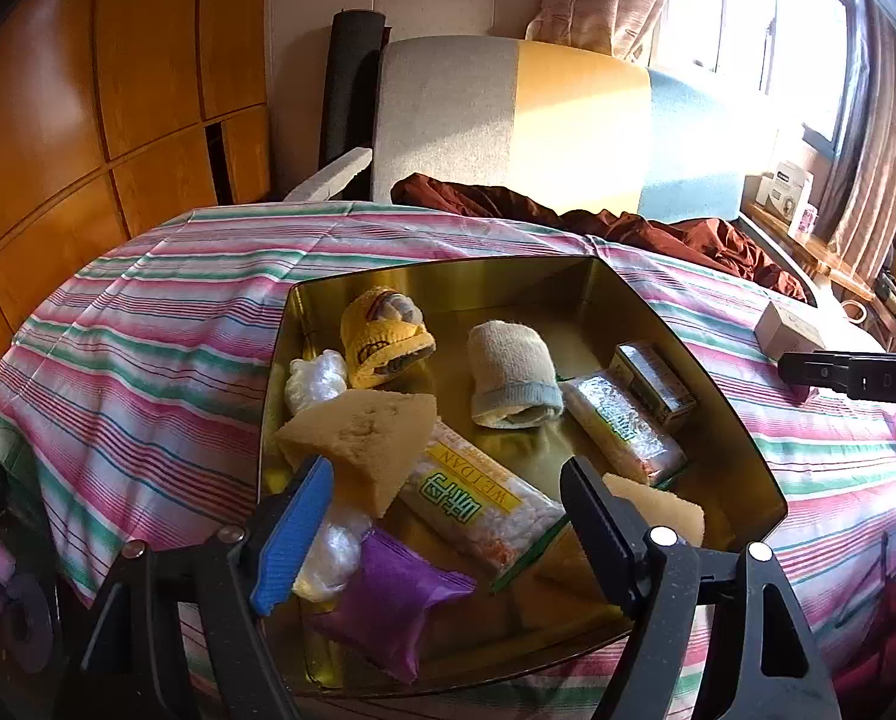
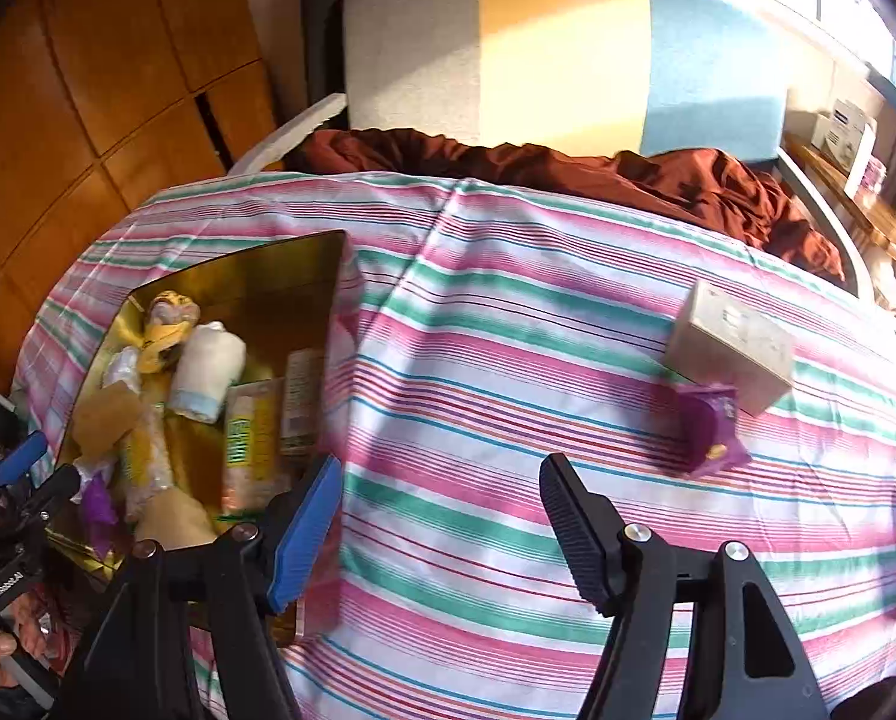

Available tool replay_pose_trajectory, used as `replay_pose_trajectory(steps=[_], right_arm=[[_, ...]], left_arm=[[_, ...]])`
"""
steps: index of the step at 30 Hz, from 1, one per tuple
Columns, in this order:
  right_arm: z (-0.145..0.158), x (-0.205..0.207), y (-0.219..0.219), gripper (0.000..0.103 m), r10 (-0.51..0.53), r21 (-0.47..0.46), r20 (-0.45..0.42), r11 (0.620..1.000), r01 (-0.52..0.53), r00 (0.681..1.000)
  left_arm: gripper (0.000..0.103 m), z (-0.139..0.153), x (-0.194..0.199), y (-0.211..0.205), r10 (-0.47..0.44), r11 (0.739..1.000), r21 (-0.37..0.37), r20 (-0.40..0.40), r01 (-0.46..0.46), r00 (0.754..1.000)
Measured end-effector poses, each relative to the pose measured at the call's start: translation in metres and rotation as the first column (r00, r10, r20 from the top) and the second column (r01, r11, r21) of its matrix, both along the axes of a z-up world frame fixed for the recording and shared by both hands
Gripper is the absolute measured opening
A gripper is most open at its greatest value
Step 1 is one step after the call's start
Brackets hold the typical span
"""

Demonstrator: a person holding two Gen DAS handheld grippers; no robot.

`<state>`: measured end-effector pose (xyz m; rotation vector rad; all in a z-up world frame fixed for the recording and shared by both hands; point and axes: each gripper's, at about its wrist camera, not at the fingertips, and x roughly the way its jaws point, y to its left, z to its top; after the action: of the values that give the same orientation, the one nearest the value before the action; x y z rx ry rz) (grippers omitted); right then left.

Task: Organize objects
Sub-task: 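Move the right tool to the table and grasp the purple snack packet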

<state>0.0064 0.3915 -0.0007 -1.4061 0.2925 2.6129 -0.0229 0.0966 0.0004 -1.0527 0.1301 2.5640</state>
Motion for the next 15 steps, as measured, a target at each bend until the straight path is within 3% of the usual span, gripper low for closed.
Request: replay_pose_trajectory(steps=[6, 11, 15], right_arm=[[-0.021, 0.023, 0.071, 0.073, -0.194, -0.046, 0.062, 0.979, 0.197, 0.979], [-0.034, 0.047, 0.133, 0.073, -0.379, -0.088, 0.112, 0.917, 0.389, 0.919], [-0.039, 0.057, 0.168, 0.073, -0.456, -0.107, 0.132, 0.876, 0.47, 0.88]], left_arm=[[0.079, 0.001, 0.003, 0.023, -0.054, 0.998, -0.016, -0.003, 0.054, 0.999], [0.079, 0.002, 0.004, 0.042, -0.096, 0.995, -0.023, -0.002, 0.096, 0.995], [0.08, 0.002, 0.005, 0.054, -0.121, 0.992, -0.028, -0.001, 0.121, 0.993]])
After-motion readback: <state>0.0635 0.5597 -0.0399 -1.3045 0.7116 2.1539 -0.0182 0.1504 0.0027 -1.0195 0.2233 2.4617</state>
